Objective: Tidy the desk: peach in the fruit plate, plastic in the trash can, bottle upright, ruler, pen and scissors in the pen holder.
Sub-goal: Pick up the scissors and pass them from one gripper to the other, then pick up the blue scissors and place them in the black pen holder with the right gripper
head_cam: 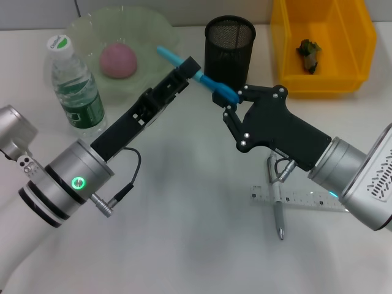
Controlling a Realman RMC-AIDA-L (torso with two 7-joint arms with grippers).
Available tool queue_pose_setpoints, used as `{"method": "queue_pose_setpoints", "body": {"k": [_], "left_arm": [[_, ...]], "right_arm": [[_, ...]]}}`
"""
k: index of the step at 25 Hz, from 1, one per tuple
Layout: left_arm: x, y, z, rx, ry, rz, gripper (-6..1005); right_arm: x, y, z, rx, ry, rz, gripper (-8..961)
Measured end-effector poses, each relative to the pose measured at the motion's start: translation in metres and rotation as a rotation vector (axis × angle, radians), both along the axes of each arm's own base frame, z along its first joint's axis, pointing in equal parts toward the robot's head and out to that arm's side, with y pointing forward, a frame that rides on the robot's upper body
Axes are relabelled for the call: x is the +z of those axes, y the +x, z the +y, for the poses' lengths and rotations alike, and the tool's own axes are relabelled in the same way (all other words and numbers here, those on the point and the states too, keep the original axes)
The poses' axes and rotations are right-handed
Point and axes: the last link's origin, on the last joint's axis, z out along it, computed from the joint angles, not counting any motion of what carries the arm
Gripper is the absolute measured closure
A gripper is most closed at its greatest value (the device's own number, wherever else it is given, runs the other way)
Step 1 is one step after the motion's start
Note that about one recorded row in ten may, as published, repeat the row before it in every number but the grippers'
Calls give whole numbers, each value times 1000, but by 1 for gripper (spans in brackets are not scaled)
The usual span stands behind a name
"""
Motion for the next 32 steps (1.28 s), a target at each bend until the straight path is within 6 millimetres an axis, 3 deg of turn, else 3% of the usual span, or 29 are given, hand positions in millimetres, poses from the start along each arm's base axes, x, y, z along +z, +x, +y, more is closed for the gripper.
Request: {"method": "queue_pose_setpoints", "body": {"k": [15, 32], "left_arm": [[9, -8, -14, -215, 149, 199, 166], [28, -35, -30, -455, 325, 483, 167]], "right_arm": [[5, 4, -6, -6, 7, 32, 870], [16, 15, -2, -69, -50, 86, 867]]}}
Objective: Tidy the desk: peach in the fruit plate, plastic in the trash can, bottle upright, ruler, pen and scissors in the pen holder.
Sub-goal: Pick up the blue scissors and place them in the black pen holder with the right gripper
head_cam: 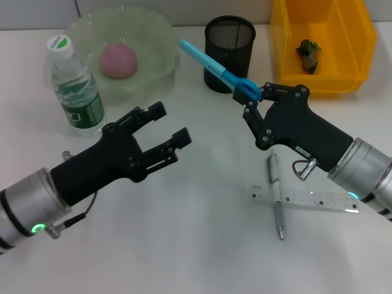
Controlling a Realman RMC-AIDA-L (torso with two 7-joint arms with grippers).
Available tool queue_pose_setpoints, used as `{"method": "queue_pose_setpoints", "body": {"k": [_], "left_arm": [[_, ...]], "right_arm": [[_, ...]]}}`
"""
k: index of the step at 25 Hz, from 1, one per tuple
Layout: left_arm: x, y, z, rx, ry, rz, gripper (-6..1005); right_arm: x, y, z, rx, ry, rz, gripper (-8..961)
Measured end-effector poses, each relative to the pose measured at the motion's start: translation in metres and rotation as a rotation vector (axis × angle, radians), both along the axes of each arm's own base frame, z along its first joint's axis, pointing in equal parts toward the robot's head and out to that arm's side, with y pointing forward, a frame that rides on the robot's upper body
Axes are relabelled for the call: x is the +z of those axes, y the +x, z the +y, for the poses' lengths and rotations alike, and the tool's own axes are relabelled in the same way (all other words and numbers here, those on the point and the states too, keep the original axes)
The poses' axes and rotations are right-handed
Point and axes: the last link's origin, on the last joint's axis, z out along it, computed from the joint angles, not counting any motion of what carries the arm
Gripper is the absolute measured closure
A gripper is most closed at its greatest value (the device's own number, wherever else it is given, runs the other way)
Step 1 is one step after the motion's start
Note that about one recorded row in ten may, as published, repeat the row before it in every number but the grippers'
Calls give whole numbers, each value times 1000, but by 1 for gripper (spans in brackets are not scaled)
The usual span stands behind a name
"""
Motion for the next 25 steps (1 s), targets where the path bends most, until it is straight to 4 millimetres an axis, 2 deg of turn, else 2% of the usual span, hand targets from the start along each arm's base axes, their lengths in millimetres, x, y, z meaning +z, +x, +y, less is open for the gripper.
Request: {"method": "queue_pose_setpoints", "body": {"k": [8, 21, 25], "left_arm": [[2, -16, -8, -78, 165, 160, 167], [1, -26, -16, -133, 271, 274, 166], [7, -35, -23, -116, 275, 279, 168]], "right_arm": [[0, 3, -2, -11, -16, 4, 865], [0, 9, -5, -64, -60, 33, 863], [0, 11, -5, -75, -70, 41, 862]]}}
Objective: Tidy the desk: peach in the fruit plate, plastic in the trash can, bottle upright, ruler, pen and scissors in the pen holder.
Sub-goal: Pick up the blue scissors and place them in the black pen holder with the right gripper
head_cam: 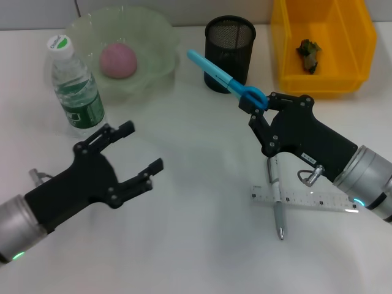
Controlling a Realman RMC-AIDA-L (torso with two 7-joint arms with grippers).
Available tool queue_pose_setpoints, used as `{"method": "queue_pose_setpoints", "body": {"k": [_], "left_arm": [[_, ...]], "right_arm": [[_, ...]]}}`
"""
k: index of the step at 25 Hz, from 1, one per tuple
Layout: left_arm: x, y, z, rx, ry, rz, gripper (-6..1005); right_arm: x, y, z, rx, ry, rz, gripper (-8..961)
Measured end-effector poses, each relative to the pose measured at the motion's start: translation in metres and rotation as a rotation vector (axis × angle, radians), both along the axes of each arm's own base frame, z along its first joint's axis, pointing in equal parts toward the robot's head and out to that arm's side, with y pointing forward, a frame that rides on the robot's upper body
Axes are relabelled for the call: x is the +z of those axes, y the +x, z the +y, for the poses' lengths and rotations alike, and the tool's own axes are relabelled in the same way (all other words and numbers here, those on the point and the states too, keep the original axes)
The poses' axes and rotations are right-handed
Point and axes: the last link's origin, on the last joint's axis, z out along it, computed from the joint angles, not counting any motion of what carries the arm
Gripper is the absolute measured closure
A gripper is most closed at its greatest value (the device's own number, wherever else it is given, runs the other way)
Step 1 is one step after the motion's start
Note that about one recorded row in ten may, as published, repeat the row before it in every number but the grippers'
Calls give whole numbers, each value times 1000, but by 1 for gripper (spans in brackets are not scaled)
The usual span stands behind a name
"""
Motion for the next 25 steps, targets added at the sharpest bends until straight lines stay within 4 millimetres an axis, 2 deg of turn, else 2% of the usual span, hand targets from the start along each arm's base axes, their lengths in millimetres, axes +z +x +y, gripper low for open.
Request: {"method": "queue_pose_setpoints", "body": {"k": [6, 17, 25], "left_arm": [[5, -6, -8, 2, -8, 7, 171], [4, -6, -6, 8, -30, 8, 172], [3, -6, -5, 17, -29, 12, 172]], "right_arm": [[-2, 3, 0, -24, -17, 1, 861], [3, 4, 7, -59, -60, 31, 858], [11, 9, 15, -106, -238, 61, 857]]}}
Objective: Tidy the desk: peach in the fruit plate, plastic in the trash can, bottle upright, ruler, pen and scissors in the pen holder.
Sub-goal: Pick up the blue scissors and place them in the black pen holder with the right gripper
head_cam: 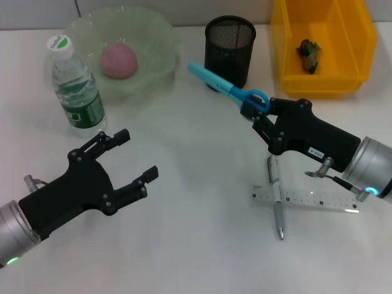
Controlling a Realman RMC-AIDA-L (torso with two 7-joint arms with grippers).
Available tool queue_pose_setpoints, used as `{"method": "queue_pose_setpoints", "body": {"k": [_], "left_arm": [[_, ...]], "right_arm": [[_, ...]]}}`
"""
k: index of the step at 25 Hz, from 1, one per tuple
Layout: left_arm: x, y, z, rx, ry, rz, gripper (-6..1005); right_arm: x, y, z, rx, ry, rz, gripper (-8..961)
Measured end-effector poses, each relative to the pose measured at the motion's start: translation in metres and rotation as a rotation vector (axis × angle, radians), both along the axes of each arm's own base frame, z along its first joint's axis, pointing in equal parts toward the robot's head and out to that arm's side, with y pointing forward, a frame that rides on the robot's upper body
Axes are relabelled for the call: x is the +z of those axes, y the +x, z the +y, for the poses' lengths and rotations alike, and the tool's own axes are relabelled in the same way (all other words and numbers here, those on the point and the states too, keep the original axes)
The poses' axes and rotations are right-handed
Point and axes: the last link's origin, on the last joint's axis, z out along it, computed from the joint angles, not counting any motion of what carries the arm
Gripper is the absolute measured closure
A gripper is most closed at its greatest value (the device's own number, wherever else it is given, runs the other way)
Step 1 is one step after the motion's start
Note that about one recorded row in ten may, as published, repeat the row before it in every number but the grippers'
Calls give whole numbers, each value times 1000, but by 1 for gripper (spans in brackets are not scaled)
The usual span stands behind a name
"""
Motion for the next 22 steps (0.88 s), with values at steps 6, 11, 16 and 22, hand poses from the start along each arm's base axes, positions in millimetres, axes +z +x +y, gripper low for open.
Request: {"method": "queue_pose_setpoints", "body": {"k": [6, 11, 16, 22], "left_arm": [[-3, 2, 5, 12, 2, 3, 172], [-3, 0, 7, 36, -9, 2, 173], [-1, -3, 9, 62, -4, -1, 173], [4, -7, 10, 101, 6, -21, 173]], "right_arm": [[35, 7, 5, 20, -178, -21, 856], [65, 6, 15, 4, -273, -76, 855], [91, -7, 32, -23, -380, -202, 854], [117, -29, 48, -56, -441, -327, 853]]}}
